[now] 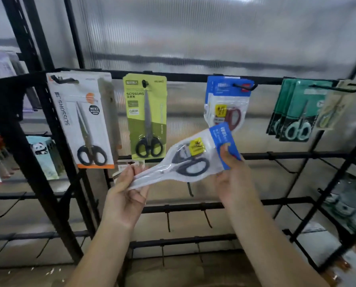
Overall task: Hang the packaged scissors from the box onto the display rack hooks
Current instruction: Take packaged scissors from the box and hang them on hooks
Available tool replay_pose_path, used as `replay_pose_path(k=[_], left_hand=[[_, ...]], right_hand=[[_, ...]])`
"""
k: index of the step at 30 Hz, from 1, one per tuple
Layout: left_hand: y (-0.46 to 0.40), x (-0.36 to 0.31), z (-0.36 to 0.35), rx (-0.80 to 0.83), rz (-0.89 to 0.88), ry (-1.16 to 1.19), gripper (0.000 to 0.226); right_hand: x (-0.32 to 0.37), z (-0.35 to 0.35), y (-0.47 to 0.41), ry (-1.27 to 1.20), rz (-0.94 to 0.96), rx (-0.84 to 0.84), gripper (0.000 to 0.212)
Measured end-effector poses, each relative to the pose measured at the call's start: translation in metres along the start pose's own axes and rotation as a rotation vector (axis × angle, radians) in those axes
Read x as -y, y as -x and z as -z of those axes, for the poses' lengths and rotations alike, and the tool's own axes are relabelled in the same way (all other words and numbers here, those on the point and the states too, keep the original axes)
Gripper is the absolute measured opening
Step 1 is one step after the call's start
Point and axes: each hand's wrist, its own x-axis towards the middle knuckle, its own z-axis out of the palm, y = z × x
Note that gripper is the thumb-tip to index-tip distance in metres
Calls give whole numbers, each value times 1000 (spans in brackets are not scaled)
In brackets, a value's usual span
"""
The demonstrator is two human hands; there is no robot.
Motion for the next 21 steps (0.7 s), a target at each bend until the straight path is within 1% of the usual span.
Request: replay_pose_path(k=[1, 2, 3, 4, 5, 6, 8, 10, 14, 17, 21], left_hand=[[3, 0, -1, 60, -17, -74, 9], [4, -1, -1, 106, -36, -194, 21], [5, 0, -1, 132, -63, -326, 25], [5, 2, -2, 138, -105, -469, 21], [6, 5, -6, 137, -151, -626, 12], [6, 8, -11, 135, -209, -801, 7], [4, 15, -21, 157, -320, -1109, 22], [3, 21, -28, 200, -373, -1298, 32], [1, 28, -35, 246, -404, -1499, 31], [3, 32, -36, 258, -411, -1551, 29], [5, 35, -36, 259, -414, -1606, 29]], right_hand=[[15, 1, -8, 14, 50, -29, 47], [30, 1, -15, 33, 84, -64, 35], [44, 0, -20, 70, 122, -107, 22], [56, -1, -26, 142, 181, -143, 9], [65, -3, -30, 255, 255, -161, 4], [72, -4, -35, 379, 323, -161, 7], [84, -7, -44, 558, 439, -143, 14], [94, -10, -52, 629, 528, -135, 19], [98, -8, -58, 682, 635, -71, 22], [101, -4, -59, 604, 633, -90, 24], [106, -9, -65, 592, 596, -93, 24]])
